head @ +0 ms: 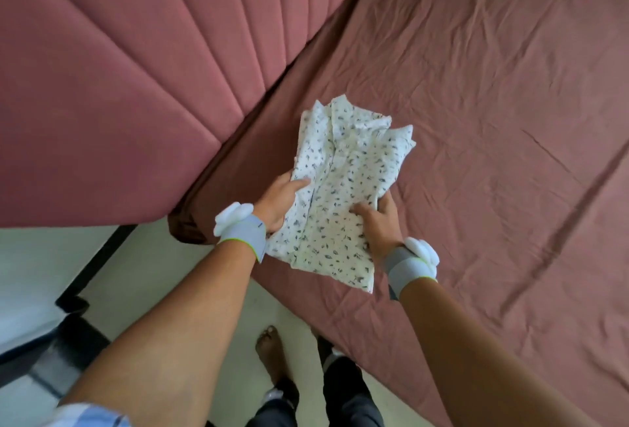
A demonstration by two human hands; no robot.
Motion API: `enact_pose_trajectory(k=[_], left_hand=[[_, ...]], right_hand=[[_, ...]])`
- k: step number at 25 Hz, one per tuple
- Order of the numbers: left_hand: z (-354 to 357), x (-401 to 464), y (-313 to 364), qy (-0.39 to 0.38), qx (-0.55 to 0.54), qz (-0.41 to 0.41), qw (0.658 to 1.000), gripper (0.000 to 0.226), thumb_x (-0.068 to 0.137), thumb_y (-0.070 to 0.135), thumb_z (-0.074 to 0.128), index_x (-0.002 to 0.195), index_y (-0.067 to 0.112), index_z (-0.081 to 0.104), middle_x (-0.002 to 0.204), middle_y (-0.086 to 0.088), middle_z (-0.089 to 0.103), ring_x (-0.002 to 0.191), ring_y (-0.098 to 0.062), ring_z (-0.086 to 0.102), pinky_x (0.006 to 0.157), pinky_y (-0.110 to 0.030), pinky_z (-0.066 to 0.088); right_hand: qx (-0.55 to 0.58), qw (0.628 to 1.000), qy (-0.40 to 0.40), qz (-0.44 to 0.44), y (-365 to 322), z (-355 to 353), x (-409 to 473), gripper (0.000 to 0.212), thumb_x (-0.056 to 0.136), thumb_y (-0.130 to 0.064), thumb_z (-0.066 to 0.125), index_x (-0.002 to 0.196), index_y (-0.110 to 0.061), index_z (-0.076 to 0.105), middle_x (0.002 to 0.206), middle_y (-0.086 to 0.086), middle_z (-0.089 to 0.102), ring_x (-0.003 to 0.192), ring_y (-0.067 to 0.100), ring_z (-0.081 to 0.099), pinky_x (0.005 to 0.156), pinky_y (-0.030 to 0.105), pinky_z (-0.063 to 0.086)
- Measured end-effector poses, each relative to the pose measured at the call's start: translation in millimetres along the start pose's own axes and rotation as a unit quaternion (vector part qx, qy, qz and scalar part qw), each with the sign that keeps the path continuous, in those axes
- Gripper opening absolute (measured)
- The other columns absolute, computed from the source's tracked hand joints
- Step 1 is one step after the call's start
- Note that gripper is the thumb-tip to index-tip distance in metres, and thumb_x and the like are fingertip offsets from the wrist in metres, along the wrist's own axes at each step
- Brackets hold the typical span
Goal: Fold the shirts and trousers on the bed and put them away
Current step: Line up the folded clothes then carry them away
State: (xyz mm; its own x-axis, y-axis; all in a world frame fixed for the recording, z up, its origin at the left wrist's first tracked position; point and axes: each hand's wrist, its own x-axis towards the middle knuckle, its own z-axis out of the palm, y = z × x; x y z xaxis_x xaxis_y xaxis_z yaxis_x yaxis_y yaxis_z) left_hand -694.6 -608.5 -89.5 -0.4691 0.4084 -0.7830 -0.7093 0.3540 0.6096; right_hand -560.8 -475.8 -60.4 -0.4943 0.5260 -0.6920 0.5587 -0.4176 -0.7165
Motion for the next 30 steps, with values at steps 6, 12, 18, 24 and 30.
enact_pose_trajectory(k=[6, 12, 18, 24, 30], left_hand=[[-52, -100, -23, 0.091, -0.078, 0.014, 0.993, 0.031, 0.097, 0.017, 0.055, 0.128, 0.02, 0.058, 0.13, -0.011, 0.062, 0.121, -0.032, 0.057, 0.107, -0.052, 0.042], [-112, -228, -61, 0.182, -0.125, 0.062, 0.973, 0.039, 0.101, 0.017, 0.049, 0.14, 0.012, 0.05, 0.137, -0.007, 0.056, 0.128, -0.027, 0.051, 0.112, -0.046, 0.037], [-170, -375, -112, 0.287, -0.181, 0.1, 0.935, 0.051, 0.092, 0.038, 0.057, 0.138, 0.014, 0.053, 0.136, -0.008, 0.059, 0.125, -0.028, 0.054, 0.11, -0.049, 0.04], [-259, -572, -107, 0.491, -0.164, 0.195, 0.833, 0.063, 0.082, 0.05, 0.058, 0.138, 0.021, 0.053, 0.139, -0.001, 0.056, 0.129, -0.022, 0.051, 0.114, -0.046, 0.036], [-287, -836, -87, 0.697, -0.162, 0.286, 0.637, 0.049, 0.105, 0.024, 0.043, 0.151, 0.01, 0.034, 0.153, -0.002, 0.037, 0.14, -0.022, 0.036, 0.118, -0.041, 0.027]], right_hand=[[-0.084, 0.993, -0.083, 0.007, -14, 40, -71, 0.048, 0.084, -0.002, 0.059, 0.125, -0.025, 0.05, 0.113, 0.002, 0.066, 0.102, 0.027, 0.065, 0.089, 0.051, 0.054], [-0.192, 0.957, -0.212, -0.042, -22, 110, -169, 0.051, 0.083, -0.002, 0.057, 0.128, -0.025, 0.05, 0.114, -0.001, 0.066, 0.1, 0.023, 0.064, 0.088, 0.047, 0.055], [-0.263, 0.898, -0.335, -0.115, -15, 177, -299, 0.052, 0.073, -0.011, 0.062, 0.122, -0.029, 0.054, 0.112, 0.0, 0.067, 0.1, 0.027, 0.065, 0.088, 0.053, 0.054], [-0.275, 0.777, -0.518, -0.228, -47, 296, -470, 0.037, 0.085, -0.003, 0.058, 0.117, -0.019, 0.054, 0.113, 0.009, 0.066, 0.096, 0.033, 0.065, 0.083, 0.053, 0.056], [-0.199, 0.563, -0.731, -0.33, -91, 407, -708, 0.053, 0.087, -0.002, 0.057, 0.136, -0.019, 0.048, 0.124, 0.001, 0.057, 0.108, 0.026, 0.056, 0.082, 0.039, 0.051]])
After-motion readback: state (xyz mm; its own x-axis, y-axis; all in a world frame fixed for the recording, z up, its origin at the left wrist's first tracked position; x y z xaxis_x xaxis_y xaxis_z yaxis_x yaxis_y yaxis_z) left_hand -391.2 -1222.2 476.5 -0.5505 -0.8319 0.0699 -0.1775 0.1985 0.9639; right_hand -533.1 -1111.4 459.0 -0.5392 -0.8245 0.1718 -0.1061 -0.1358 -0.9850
